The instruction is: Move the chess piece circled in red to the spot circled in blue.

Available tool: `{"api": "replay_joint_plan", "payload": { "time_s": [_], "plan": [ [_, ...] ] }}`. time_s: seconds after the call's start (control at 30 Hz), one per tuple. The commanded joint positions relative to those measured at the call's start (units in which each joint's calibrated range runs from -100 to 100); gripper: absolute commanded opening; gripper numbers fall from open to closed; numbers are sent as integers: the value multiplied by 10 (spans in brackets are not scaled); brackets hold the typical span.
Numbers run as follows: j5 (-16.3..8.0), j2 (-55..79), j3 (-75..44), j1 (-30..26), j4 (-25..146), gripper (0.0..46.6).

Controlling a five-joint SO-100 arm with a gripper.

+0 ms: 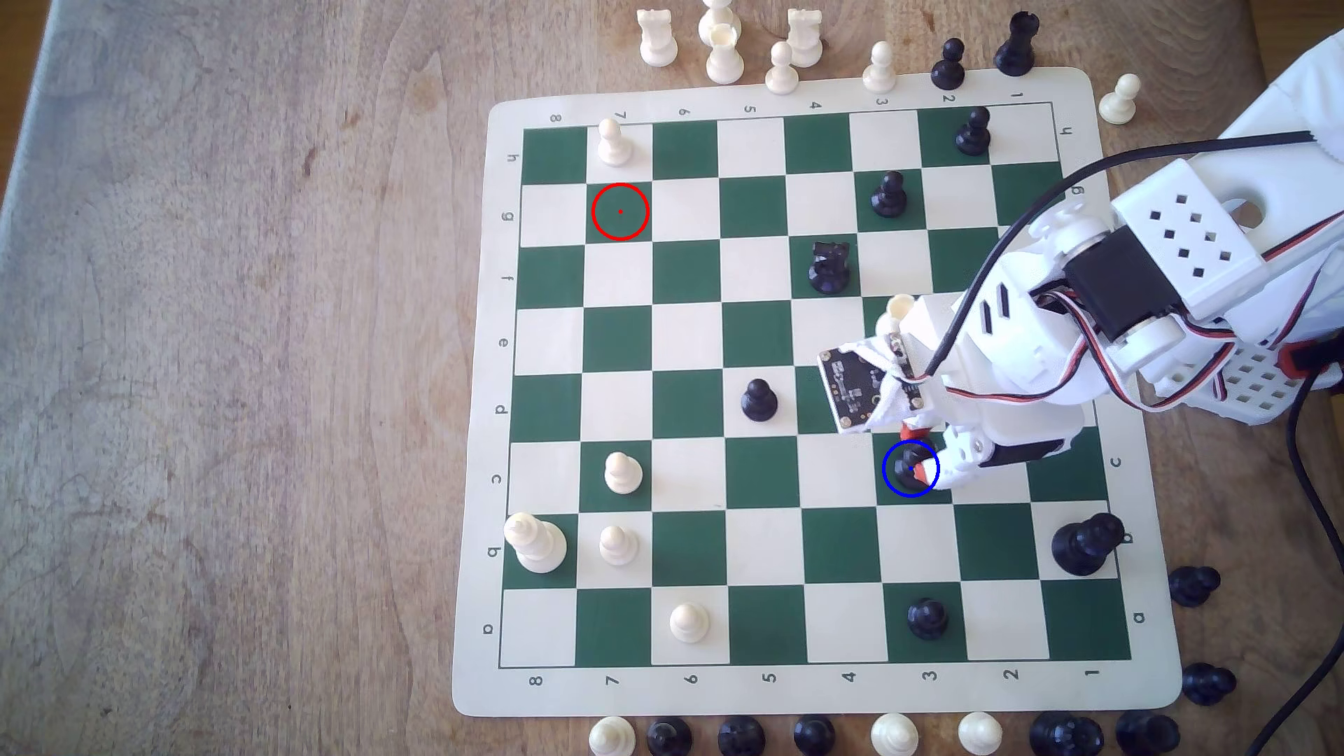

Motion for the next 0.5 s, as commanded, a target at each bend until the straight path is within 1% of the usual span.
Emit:
{"api": "replay_joint_plan", "payload": {
  "time_s": [0.0,0.1,0.13,0.23,0.3,0.47],
  "plan": [
    [2,2,-7,7,4,25],
    [3,2,-7,8,4,32],
    [3,4,-7,8,3,59],
    [3,6,-7,8,3,101],
    [3,6,-7,8,2,139],
    [4,-2,-7,8,1,166]
  ]
}}
